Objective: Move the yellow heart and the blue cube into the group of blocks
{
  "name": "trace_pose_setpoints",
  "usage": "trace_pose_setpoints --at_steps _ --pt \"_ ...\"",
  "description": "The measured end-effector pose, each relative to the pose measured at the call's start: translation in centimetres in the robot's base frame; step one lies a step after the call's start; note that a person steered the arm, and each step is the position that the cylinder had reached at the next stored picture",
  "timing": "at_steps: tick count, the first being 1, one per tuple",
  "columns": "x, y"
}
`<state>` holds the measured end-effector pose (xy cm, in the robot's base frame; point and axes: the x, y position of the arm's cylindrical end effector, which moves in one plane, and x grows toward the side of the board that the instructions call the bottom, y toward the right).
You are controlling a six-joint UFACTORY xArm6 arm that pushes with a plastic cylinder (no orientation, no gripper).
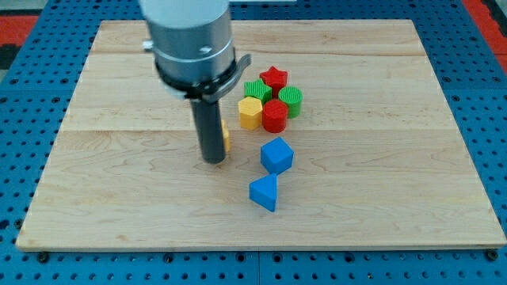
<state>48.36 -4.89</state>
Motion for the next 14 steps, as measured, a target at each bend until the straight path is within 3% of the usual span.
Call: trace_pose_setpoints --at_steps 1,2,3,4,5,8,11,13,14 --pt "0.1 1.5" --pt "0.4 -0.8" --pt "-3.0 -4.0" --pt "-3.8 1.2" --pt "-3.9 0.2" --pt "5.5 -2.1" --pt "5.8 2.4" --pt "4.2 9.4" --pt "1.6 9.4"
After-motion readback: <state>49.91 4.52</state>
